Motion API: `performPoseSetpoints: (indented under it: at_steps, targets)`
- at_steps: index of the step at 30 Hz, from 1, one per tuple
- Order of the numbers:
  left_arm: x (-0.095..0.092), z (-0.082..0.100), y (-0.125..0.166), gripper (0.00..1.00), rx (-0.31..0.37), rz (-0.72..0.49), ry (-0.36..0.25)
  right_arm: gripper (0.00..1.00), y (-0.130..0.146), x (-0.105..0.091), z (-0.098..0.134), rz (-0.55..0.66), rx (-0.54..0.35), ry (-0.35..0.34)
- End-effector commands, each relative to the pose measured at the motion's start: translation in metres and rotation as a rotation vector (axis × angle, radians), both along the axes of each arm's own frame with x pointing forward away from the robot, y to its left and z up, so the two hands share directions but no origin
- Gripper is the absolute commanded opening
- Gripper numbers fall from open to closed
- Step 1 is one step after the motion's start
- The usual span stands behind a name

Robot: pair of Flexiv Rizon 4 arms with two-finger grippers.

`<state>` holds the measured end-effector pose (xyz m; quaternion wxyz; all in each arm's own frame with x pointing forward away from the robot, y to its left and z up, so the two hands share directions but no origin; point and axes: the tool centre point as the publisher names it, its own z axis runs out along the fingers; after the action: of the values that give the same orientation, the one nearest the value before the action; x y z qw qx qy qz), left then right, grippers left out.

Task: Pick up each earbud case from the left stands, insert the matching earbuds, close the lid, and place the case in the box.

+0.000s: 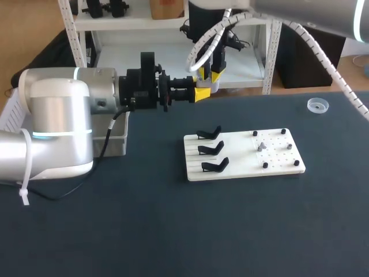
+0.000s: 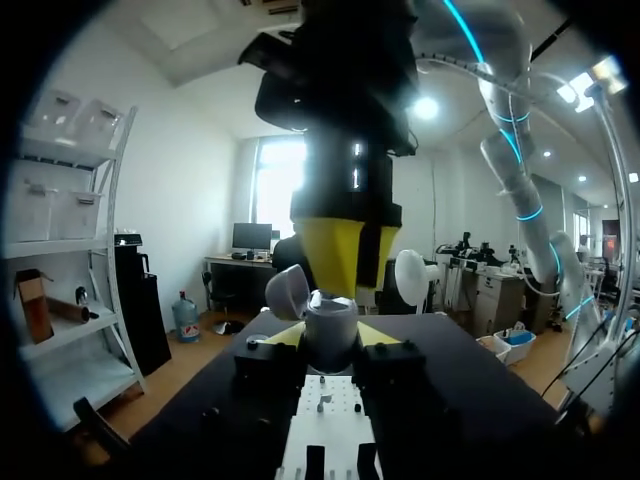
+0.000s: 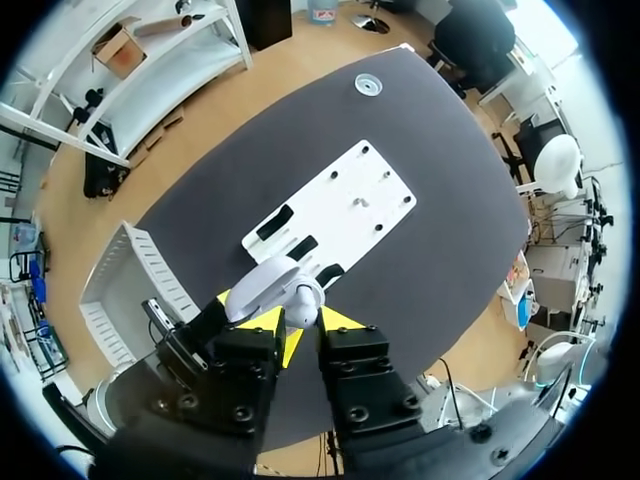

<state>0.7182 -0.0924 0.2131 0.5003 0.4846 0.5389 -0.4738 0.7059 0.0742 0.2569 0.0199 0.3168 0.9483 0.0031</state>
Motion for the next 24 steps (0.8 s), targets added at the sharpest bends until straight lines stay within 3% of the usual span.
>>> performPoseSetpoints:
  at_steps: [1, 11, 13, 14, 18, 20, 22, 24]
  targets:
    - [-0.001, 0.001, 0.0, 0.0, -0.003, 0.004, -0.002, 0.31, 0.001, -0.003, 0.001, 0.002, 0.001, -0.004]
    - [-0.001, 0.001, 0.0, 0.0, -0.003, 0.004, -0.002, 0.3, -0.001, -0.019, 0.018, 0.079, 0.051, -0.045]
    - [-0.001, 0.001, 0.0, 0.0, -0.003, 0.004, -0.002, 0.29, -0.006, -0.029, 0.027, 0.152, 0.085, -0.079]
    - [-0.001, 0.001, 0.0, 0.0, -0.003, 0.004, -0.002, 0.31, -0.008, -0.033, 0.029, 0.202, 0.131, -0.073]
    - [-0.001, 0.001, 0.0, 0.0, -0.003, 0.004, -0.002, 0.4, -0.022, -0.046, 0.031, 0.35, 0.151, -0.125]
    - [-0.001, 0.001, 0.0, 0.0, -0.003, 0.004, -0.002, 0.36, -0.029, -0.052, 0.029, 0.416, 0.176, -0.148]
    - [-0.001, 0.001, 0.0, 0.0, -0.003, 0.004, -0.002, 0.39, -0.038, -0.055, 0.027, 0.462, 0.219, -0.18]
    - [-0.001, 0.001, 0.0, 0.0, -0.003, 0.004, -0.002, 0.36, -0.048, -0.057, 0.023, 0.462, 0.226, -0.215]
